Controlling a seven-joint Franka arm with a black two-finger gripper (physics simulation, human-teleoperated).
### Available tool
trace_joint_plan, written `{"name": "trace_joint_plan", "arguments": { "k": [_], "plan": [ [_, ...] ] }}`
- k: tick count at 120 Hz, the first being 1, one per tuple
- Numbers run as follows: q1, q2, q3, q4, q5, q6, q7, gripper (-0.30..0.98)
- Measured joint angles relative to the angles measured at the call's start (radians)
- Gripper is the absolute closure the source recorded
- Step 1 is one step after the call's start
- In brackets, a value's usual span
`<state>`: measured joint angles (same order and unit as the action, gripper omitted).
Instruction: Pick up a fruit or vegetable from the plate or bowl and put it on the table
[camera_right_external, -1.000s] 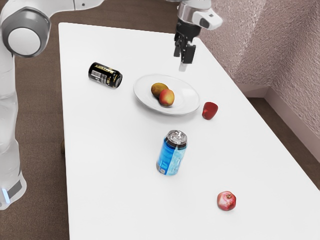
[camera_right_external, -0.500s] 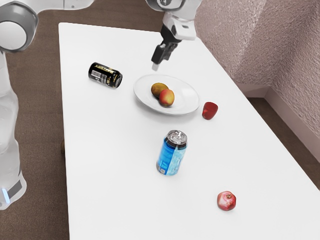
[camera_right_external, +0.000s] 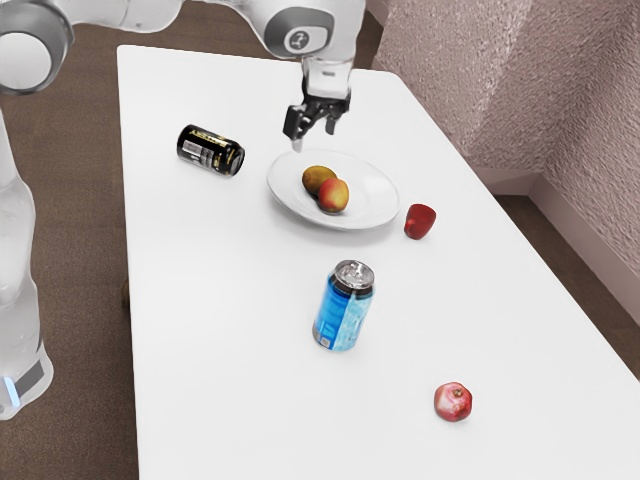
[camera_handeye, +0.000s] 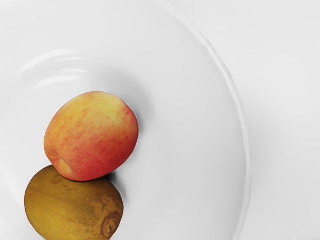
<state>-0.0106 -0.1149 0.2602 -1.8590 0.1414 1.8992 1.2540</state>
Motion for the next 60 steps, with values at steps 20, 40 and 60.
{"name": "trace_joint_plan", "arguments": {
  "k": [20, 40, 60],
  "plan": [
    [0.004, 0.011, 0.009, -0.024, -0.011, 0.065, 0.080, 0.00],
    [0.001, 0.045, 0.010, -0.024, -0.051, 0.100, 0.132, 0.00],
    [0.003, 0.078, 0.011, -0.021, -0.070, 0.118, 0.145, 0.00]
  ]
}}
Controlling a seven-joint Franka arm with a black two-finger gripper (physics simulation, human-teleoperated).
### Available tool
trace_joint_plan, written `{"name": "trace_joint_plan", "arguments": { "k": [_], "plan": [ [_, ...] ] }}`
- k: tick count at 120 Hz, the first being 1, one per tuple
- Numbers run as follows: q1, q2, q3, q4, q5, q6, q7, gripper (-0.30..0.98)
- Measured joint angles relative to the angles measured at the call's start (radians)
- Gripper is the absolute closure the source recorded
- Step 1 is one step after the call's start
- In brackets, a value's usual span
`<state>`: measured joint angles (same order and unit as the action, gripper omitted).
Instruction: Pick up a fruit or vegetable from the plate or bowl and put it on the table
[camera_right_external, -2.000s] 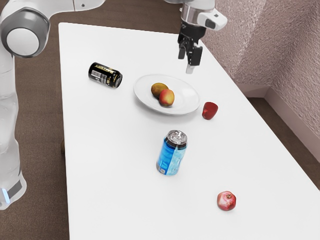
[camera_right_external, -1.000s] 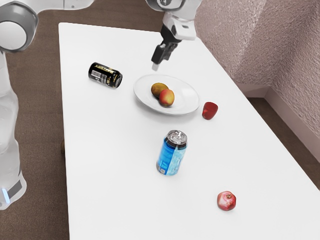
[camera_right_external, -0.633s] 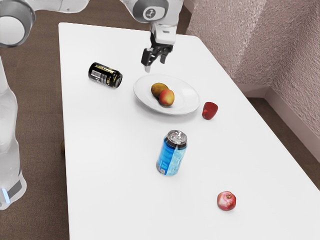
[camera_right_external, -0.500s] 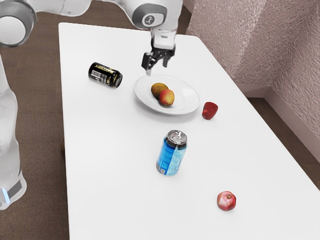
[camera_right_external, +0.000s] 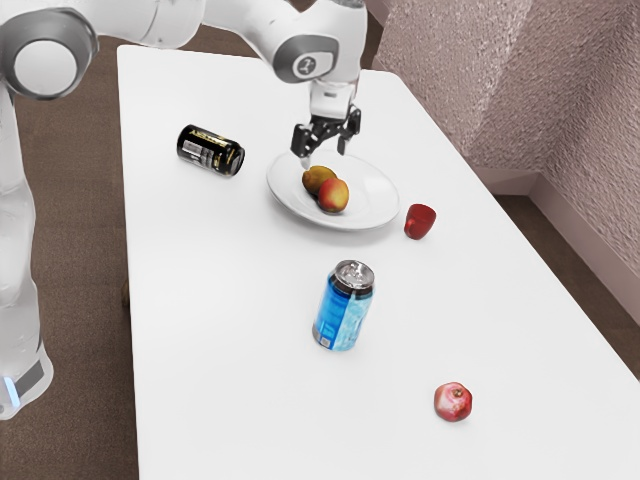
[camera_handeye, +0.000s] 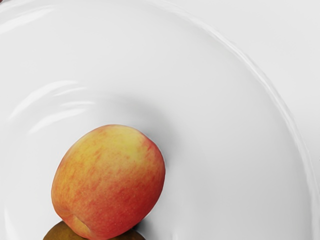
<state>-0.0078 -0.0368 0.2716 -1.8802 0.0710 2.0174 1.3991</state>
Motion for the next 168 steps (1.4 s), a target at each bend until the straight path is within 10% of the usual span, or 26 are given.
{"name": "trace_joint_plan", "arguments": {
  "k": [168],
  "plan": [
    [0.046, 0.293, -0.003, 0.152, -0.126, 0.033, -0.037, 0.04]
  ]
}}
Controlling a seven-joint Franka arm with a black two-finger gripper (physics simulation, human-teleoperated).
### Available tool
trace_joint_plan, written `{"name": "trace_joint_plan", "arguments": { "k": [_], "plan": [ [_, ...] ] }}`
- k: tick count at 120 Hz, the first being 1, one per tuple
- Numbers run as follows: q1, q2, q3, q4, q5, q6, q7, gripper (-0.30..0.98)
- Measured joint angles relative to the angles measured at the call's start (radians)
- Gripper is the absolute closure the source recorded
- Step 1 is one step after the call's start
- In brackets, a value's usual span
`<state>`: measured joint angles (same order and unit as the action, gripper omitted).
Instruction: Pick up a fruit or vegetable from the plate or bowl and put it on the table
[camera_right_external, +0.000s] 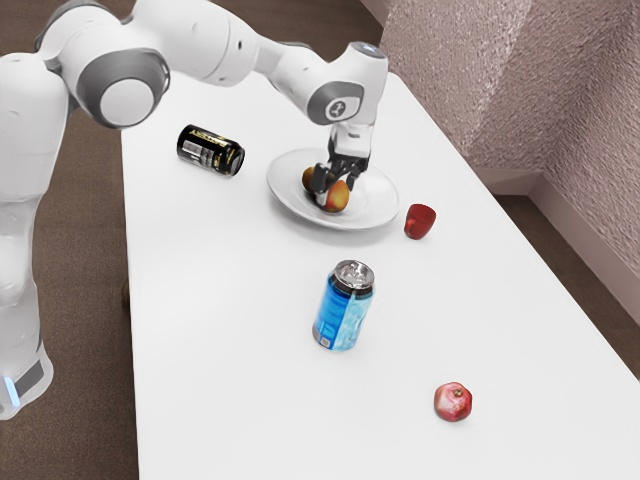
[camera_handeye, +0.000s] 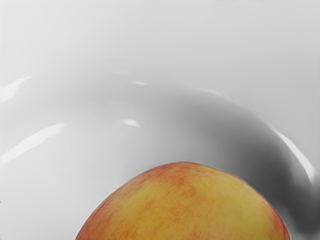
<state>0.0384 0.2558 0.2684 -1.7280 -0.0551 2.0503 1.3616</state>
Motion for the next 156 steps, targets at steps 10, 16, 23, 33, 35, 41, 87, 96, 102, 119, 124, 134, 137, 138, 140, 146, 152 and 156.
{"name": "trace_joint_plan", "arguments": {
  "k": [10, 16, 23, 33, 35, 41, 87, 96, 102, 119, 124, 134, 137, 138, 140, 146, 152, 156],
  "plan": [
    [0.000, 0.009, 0.000, 0.010, -0.001, 0.000, -0.001, 0.09],
    [0.000, 0.015, 0.000, 0.015, -0.002, 0.000, -0.002, 0.13],
    [0.000, 0.018, 0.000, 0.018, -0.005, -0.001, -0.002, 0.21],
    [0.001, 0.019, 0.000, 0.023, -0.009, 0.001, -0.004, 0.32],
    [0.001, 0.019, 0.000, 0.023, -0.010, 0.001, -0.004, 0.32],
    [0.002, 0.019, 0.000, 0.024, -0.014, 0.003, -0.005, 0.33],
    [0.003, 0.005, 0.001, 0.053, -0.039, -0.017, -0.031, 0.36],
    [0.002, -0.013, 0.001, 0.064, -0.038, -0.035, -0.039, 0.36],
    [0.000, -0.033, 0.000, 0.066, -0.036, -0.049, -0.045, 0.37],
    [-0.004, -0.119, -0.034, 0.068, -0.014, -0.104, -0.070, 0.37],
    [-0.005, -0.141, -0.068, 0.068, 0.002, -0.121, -0.081, 0.37],
    [-0.019, -0.169, -0.133, 0.068, 0.023, -0.150, -0.104, 0.37],
    [-0.026, -0.174, -0.145, 0.068, 0.027, -0.157, -0.110, 0.37],
    [-0.027, -0.176, -0.149, 0.068, 0.029, -0.159, -0.112, 0.37],
    [-0.028, -0.178, -0.160, 0.068, 0.031, -0.163, -0.116, 0.36],
    [-0.026, -0.181, -0.191, 0.068, 0.036, -0.173, -0.128, 0.36],
    [-0.020, -0.182, -0.223, 0.067, 0.043, -0.181, -0.140, 0.36],
    [-0.015, -0.183, -0.247, 0.068, 0.053, -0.186, -0.149, 0.36]
  ]
}}
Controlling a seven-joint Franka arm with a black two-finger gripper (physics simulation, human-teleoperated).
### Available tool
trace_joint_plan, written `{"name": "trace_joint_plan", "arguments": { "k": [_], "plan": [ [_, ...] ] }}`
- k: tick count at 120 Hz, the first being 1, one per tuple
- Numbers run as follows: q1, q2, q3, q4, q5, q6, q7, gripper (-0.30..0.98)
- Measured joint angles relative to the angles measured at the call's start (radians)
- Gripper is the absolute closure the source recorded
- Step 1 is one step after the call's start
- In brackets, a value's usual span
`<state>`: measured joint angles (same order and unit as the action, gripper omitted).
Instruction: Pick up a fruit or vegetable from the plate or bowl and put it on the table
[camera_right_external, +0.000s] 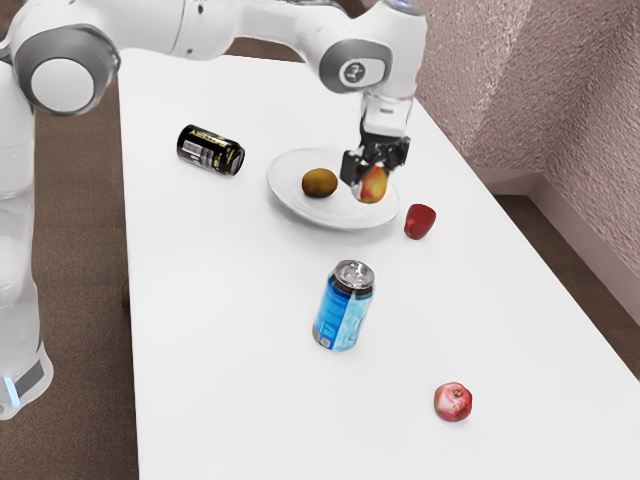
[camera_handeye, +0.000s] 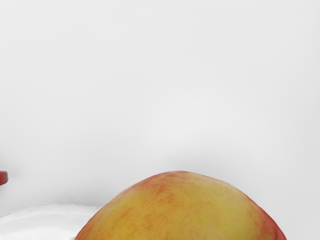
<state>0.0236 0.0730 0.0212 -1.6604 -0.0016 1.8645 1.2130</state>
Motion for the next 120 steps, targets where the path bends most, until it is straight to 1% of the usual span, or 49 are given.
{"name": "trace_joint_plan", "arguments": {
  "k": [9, 19, 46, 65, 76, 85, 101, 120],
  "plan": [
    [0.001, 0.000, -0.046, -0.001, 0.017, -0.008, -0.020, 0.36],
    [-0.012, 0.005, -0.076, -0.003, 0.030, -0.014, -0.041, 0.36],
    [-0.005, 0.020, -0.105, -0.006, 0.055, -0.022, -0.091, 0.36],
    [-0.013, 0.039, -0.117, -0.005, 0.067, -0.028, -0.116, 0.26],
    [-0.015, 0.071, -0.116, -0.003, 0.076, -0.026, -0.127, 0.27],
    [-0.013, 0.081, -0.115, -0.003, 0.081, -0.025, -0.136, 0.24],
    [-0.013, 0.089, -0.113, -0.002, 0.083, -0.024, -0.148, 0.11],
    [-0.009, 0.089, -0.108, -0.003, 0.082, -0.025, -0.160, 0.04]
  ]
}}
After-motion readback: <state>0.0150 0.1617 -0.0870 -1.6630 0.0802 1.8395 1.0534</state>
